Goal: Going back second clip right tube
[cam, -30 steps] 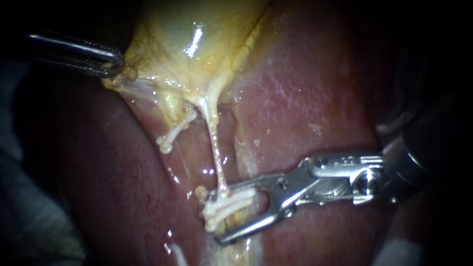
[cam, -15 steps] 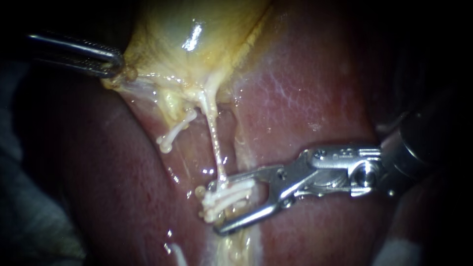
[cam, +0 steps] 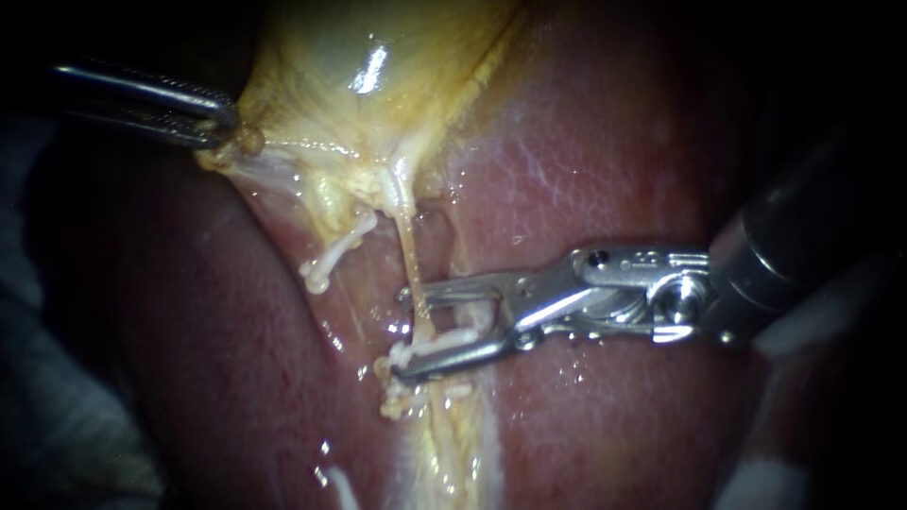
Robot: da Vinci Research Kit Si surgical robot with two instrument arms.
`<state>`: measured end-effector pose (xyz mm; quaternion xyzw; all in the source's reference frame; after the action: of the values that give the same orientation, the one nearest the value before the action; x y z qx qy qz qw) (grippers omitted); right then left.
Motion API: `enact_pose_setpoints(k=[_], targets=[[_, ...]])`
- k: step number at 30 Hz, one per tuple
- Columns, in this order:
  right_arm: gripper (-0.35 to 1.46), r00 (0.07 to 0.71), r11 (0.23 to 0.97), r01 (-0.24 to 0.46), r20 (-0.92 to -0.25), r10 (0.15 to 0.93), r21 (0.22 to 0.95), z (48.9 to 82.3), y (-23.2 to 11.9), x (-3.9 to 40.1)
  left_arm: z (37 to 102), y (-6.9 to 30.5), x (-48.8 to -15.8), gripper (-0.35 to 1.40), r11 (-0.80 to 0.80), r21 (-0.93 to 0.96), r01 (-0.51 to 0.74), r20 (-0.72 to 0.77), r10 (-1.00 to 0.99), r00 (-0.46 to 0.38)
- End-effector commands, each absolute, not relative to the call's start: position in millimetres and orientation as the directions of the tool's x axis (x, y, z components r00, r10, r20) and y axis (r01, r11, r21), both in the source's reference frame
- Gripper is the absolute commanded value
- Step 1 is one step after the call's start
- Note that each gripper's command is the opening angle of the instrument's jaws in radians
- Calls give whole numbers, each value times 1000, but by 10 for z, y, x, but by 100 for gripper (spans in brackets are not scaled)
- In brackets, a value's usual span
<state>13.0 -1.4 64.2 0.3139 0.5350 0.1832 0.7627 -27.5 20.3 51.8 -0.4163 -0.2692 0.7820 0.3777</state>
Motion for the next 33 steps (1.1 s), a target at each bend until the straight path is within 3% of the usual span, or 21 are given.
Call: enact_pose_setpoints(k=[1, 10, 17, 27, 33], targets=[[50, 360, 749, 65, -715, 599, 660, 642, -14, 129, 518, 203, -275, -35, -569, -736, -367, -448, 815, -368], [50, 357, 850, 140, -826, 436, 508, 630, -10, 104, 518, 203, -275, -35, -570, -736, -366, -448, 815, -368], [50, 370, 904, 106, -860, 351, 415, 606, 7, 70, 518, 203, -275, -35, -570, -736, -366, -448, 815, -368], [50, 499, 913, 86, -810, 308, 400, 577, 13, 28, 518, 203, -274, -35, -570, -736, -367, -448, 815, -368], [50, 518, 908, 92, -799, 307, 408, 563, 19, 22, 518, 203, -274, -35, -570, -736, -366, -448, 815, -368]])
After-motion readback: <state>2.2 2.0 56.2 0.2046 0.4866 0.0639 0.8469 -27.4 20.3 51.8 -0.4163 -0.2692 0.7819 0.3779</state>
